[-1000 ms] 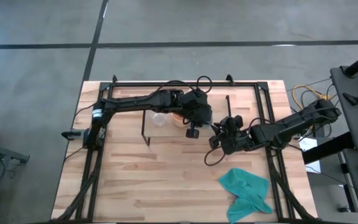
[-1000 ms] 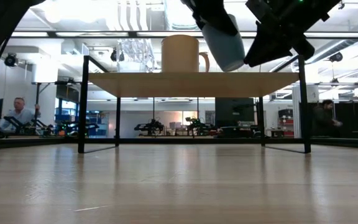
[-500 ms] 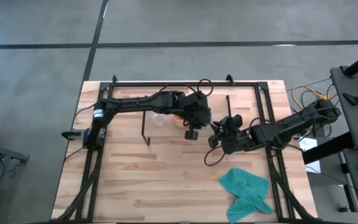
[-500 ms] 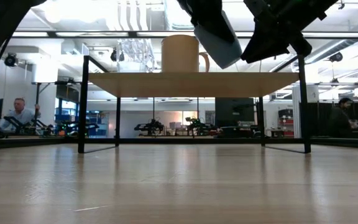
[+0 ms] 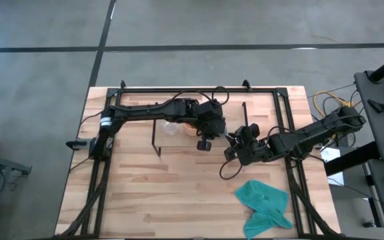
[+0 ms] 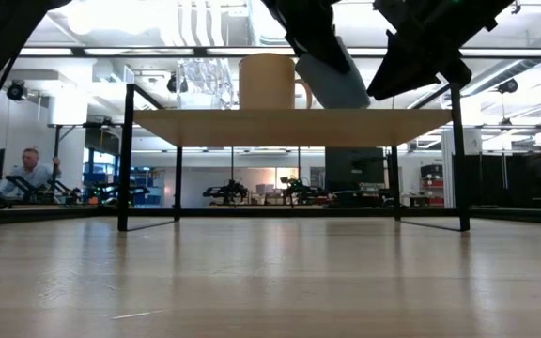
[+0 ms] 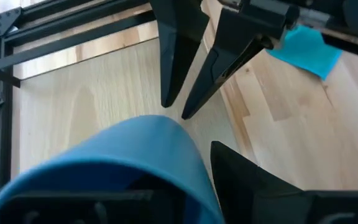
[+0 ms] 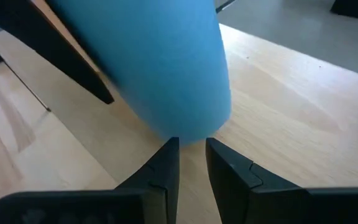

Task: Stack small to large cups/mugs on shelf
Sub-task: Put the blue cup on the shelf

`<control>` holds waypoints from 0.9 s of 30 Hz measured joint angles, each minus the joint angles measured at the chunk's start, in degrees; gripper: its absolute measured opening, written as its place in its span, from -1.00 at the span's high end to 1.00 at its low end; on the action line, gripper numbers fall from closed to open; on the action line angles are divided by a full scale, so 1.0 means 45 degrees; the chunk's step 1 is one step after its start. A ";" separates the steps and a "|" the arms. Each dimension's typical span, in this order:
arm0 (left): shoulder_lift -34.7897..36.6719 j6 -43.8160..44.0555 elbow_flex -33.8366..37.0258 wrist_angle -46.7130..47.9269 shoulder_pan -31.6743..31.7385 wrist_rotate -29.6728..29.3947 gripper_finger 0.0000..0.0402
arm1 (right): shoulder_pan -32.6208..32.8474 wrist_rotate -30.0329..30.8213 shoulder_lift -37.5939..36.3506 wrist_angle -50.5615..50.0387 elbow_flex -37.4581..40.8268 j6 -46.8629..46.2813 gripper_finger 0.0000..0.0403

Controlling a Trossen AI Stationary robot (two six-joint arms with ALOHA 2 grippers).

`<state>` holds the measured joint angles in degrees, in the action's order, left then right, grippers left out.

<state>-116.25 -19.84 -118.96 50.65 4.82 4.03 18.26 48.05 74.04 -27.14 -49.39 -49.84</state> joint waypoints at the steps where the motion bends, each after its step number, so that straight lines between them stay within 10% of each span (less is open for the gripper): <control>1: 0.0000 0.0000 0.0020 0.0032 0.0000 0.0000 0.71 | 0.0024 0.0000 -0.0005 0.0000 0.0000 0.0009 0.63; 27: 0.0015 -0.0010 -0.1136 0.0559 0.0010 -0.0029 0.71 | 0.0049 0.0019 -0.1541 -0.0879 0.0005 0.0466 0.63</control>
<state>-116.18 -19.88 -124.08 53.17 4.86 3.90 18.48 48.14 67.11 -31.09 -49.36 -47.75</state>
